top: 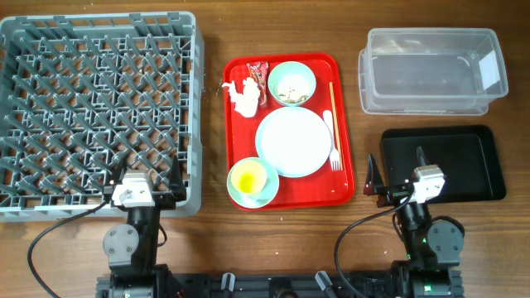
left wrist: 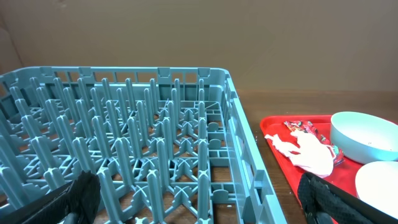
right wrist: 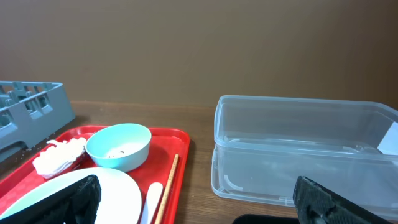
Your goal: Sort waste into correct bins and load items into the dishwasher rack
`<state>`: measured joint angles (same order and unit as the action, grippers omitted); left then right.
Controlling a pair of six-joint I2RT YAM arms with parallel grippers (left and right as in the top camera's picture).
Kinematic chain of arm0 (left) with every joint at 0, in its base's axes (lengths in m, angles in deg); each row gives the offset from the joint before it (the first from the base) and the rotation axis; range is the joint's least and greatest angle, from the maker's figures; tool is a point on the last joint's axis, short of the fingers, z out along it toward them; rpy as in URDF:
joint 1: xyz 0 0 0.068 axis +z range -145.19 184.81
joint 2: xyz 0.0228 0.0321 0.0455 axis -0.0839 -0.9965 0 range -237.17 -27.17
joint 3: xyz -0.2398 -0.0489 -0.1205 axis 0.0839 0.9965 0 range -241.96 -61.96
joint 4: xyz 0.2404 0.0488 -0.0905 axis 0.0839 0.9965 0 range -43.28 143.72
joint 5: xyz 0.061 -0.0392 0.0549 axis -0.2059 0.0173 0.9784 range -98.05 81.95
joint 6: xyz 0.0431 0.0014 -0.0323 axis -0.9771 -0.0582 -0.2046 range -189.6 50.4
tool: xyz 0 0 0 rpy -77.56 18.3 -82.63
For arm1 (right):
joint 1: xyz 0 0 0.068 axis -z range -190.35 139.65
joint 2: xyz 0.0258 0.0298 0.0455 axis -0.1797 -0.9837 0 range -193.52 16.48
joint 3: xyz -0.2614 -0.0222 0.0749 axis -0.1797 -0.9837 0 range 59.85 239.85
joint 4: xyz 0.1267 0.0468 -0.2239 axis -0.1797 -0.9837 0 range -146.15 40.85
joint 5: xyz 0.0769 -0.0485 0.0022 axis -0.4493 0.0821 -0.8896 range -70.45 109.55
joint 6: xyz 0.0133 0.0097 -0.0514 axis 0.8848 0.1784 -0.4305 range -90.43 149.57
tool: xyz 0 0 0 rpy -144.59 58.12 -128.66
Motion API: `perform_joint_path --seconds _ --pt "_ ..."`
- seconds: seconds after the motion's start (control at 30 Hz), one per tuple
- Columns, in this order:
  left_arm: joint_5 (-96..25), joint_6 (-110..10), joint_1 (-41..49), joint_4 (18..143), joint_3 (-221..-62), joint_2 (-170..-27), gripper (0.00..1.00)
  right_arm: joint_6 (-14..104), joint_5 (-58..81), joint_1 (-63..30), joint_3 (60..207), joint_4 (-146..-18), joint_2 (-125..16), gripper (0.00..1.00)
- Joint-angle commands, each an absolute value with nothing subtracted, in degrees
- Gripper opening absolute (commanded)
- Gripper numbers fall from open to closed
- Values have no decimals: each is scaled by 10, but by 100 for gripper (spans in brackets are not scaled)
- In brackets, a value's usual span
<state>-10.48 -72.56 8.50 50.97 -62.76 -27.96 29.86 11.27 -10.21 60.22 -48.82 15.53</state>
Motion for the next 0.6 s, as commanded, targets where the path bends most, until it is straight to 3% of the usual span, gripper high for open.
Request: perform_joint_path --seconds 0.0,0.57 --pt "-112 -737 80 510 -623 -274 100 297 122 -103 602 -488 162 100" --pt "-112 -737 80 510 -623 -274 100 297 122 -103 602 -488 162 100"
